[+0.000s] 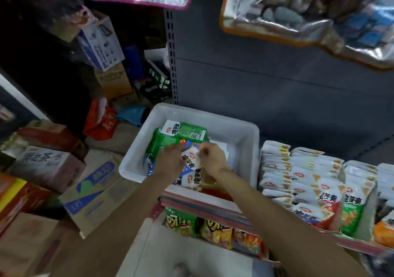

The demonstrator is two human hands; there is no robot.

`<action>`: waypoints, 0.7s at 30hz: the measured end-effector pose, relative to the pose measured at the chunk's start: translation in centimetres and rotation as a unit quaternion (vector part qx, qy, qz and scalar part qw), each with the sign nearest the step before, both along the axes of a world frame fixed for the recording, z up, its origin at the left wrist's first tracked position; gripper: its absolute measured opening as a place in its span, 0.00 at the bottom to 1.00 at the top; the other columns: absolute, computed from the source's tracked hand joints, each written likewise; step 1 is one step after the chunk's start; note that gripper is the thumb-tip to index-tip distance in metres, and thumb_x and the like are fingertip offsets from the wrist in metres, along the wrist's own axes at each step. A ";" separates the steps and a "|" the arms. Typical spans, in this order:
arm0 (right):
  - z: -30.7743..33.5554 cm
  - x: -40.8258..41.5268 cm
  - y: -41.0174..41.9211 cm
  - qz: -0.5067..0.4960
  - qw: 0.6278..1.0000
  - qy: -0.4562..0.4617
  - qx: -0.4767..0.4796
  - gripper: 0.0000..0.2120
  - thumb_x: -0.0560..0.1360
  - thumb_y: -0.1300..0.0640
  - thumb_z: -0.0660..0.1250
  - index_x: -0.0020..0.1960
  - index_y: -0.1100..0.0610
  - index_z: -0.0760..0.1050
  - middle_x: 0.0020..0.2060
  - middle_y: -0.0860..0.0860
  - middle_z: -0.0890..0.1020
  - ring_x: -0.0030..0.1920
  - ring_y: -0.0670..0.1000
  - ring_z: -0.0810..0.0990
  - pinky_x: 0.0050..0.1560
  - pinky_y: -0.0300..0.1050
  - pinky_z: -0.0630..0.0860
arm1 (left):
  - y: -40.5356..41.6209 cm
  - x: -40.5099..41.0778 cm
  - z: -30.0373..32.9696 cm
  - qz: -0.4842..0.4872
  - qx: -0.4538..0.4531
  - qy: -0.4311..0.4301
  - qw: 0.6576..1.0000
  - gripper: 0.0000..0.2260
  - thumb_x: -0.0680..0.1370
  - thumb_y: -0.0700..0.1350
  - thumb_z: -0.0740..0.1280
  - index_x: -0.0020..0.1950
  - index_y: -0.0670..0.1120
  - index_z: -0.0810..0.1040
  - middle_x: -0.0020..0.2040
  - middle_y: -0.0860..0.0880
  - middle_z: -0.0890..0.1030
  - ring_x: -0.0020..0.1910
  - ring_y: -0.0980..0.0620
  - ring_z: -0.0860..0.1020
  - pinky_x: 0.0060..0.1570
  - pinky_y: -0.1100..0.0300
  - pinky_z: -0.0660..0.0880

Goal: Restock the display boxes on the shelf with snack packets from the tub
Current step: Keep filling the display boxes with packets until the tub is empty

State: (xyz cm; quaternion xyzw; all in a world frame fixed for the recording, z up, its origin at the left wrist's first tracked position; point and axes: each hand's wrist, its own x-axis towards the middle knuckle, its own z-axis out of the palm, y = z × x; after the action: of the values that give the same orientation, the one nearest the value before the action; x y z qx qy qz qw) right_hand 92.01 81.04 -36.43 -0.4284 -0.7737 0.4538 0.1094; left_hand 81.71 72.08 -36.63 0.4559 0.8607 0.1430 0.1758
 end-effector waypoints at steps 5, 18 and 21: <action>4.9 5.4 2.7 0.004 0.984 0.178 -0.026 0.06 0.74 0.66 0.69 0.43 0.56 0.76 0.33 0.43 0.79 0.34 0.37 0.76 0.39 0.28 0.70 | 1.2 2.2 3.1 -0.054 0.120 -0.087 0.987 0.13 0.77 0.43 0.67 0.35 0.47 0.67 0.30 0.47 0.66 0.30 0.51 0.67 0.35 0.54 0.61; 9.8 25.1 11.5 -0.218 0.949 0.205 0.096 0.05 0.75 0.63 0.67 0.40 0.62 0.75 0.33 0.56 0.78 0.32 0.43 0.79 0.37 0.50 0.80 | 11.7 18.6 5.9 -0.241 0.151 -0.081 0.955 0.12 0.77 0.40 0.63 0.60 0.40 0.75 0.57 0.42 0.77 0.57 0.45 0.74 0.50 0.61 0.66; 10.1 28.2 13.2 -0.260 0.936 0.194 0.137 0.10 0.76 0.62 0.67 0.41 0.70 0.76 0.33 0.55 0.79 0.32 0.48 0.78 0.40 0.57 0.81 | 12.9 20.9 5.3 -0.293 0.056 0.030 0.954 0.17 0.79 0.44 0.60 0.67 0.42 0.69 0.66 0.44 0.70 0.68 0.46 0.65 0.62 0.54 0.64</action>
State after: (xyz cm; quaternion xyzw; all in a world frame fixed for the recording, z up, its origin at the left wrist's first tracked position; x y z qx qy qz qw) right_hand 120.22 94.28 -26.33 -0.4993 -0.6537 0.3737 0.4286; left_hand 102.60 84.97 -31.33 0.7013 0.6848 0.1196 0.1580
